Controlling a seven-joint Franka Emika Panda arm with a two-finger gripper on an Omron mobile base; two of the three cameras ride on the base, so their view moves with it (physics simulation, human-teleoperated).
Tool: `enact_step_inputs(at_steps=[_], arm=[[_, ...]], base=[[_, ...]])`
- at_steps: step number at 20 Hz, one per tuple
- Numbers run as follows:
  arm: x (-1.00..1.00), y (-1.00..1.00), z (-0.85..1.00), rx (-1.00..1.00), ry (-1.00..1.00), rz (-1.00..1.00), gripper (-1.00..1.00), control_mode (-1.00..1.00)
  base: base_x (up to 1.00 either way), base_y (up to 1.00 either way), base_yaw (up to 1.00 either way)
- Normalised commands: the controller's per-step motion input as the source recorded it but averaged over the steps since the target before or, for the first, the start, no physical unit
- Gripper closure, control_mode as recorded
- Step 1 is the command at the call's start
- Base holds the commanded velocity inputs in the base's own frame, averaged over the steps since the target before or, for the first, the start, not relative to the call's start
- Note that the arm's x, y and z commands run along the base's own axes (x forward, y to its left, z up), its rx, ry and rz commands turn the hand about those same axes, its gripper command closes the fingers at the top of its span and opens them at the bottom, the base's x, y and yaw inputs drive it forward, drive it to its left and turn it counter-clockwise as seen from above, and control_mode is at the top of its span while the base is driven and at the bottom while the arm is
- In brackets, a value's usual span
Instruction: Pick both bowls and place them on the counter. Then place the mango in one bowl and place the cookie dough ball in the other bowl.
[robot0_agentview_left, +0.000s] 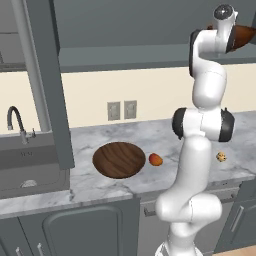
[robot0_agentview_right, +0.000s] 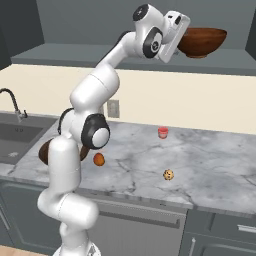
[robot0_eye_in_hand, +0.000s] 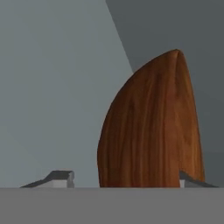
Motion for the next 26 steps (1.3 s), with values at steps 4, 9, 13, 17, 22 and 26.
enact_step_inputs(at_steps=[4, 9, 13, 17, 22, 26], arm=[[-0.05, 0.00, -0.10, 0.00, 0.00, 0.00, 1.00, -1.00], [-0.32, 0.00, -0.15, 0.00, -0.03, 0.00, 1.00, -1.00], [-0.52, 0.20, -0.29, -0.02, -0.11, 0.00, 1.00, -1.00], [-0.71, 0.39, -0.25, -0.04, -0.15, 0.00, 1.00, -1.00], [-0.86, 0.39, -0.17, -0.03, -0.16, 0.00, 1.00, -1.00], [-0.92, 0.50, -0.33, -0.01, -0.04, 0.00, 1.00, -1.00]], base=[[0.00, 0.00, 0.00], [0.00, 0.00, 0.00], [0.00, 0.00, 0.00], [0.00, 0.00, 0.00], [0.00, 0.00, 0.00], [0.00, 0.00, 0.00]])
